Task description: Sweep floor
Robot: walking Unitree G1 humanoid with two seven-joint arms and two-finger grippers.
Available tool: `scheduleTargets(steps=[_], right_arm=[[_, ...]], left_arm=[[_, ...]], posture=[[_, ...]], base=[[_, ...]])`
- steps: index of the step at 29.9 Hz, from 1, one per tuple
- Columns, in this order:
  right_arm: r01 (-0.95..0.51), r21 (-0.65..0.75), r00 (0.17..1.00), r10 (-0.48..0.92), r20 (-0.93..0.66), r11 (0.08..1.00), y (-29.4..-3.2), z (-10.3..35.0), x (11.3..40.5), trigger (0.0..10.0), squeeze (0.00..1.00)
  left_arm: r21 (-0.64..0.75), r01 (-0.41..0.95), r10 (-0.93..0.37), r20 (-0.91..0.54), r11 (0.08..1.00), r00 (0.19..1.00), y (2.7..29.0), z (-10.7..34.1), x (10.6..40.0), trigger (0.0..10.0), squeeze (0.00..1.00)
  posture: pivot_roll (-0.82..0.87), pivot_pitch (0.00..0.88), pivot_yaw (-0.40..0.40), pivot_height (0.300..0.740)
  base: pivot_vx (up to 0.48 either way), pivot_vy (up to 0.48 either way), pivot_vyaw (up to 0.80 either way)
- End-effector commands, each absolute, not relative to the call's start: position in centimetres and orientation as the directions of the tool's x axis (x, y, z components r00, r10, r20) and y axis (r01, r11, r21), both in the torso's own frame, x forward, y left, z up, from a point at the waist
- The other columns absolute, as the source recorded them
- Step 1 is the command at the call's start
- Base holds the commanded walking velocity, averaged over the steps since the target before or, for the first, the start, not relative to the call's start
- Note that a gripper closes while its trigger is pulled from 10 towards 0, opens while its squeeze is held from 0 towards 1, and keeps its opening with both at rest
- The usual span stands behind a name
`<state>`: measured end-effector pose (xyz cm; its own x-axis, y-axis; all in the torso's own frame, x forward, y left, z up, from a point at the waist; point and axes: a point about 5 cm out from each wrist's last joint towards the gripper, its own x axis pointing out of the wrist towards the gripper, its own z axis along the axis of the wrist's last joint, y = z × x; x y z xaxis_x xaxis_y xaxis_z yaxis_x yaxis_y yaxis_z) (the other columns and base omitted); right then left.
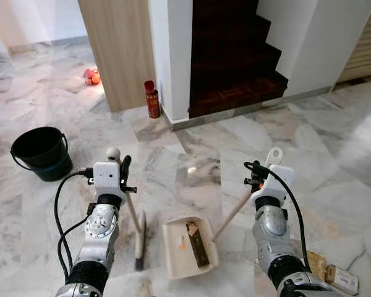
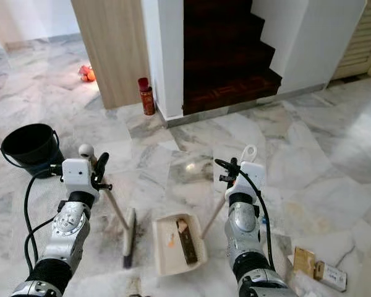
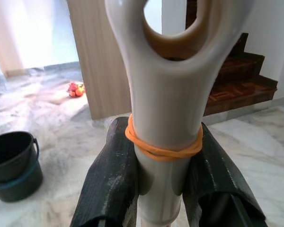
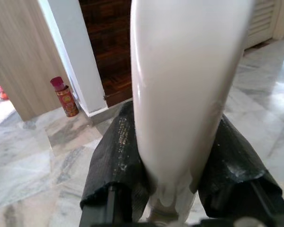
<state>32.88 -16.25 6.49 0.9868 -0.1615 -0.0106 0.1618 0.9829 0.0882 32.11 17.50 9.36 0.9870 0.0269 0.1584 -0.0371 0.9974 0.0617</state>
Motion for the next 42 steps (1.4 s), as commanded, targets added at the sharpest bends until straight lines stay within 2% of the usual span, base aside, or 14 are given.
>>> scheduleTargets(steps=[1, 42], right_arm=[[0.15, 0.104, 0.987, -0.155, 0.04, 0.983, -16.03, 7.8, 33.58, 10.0, 0.0], [0.152, 0.167, 0.988, -0.151, -0.016, 0.974, -15.83, 7.36, 33.68, 10.0, 0.0]], left_arm=[[0.073, -0.046, 0.029, 0.219, 0.996, 0.975, 17.76, 10.71, 32.34, 10.0, 0.0], [0.069, -0.067, 0.051, 0.214, 0.995, 0.976, 17.97, 10.64, 31.99, 10.0, 0.0]], posture=[[0.09, 0.0, -0.004, 0.74], [0.1, 0.0, -0.011, 0.74]], base=[[0.0, 0.289, 0.0], [0.0, 0.292, 0.0]])
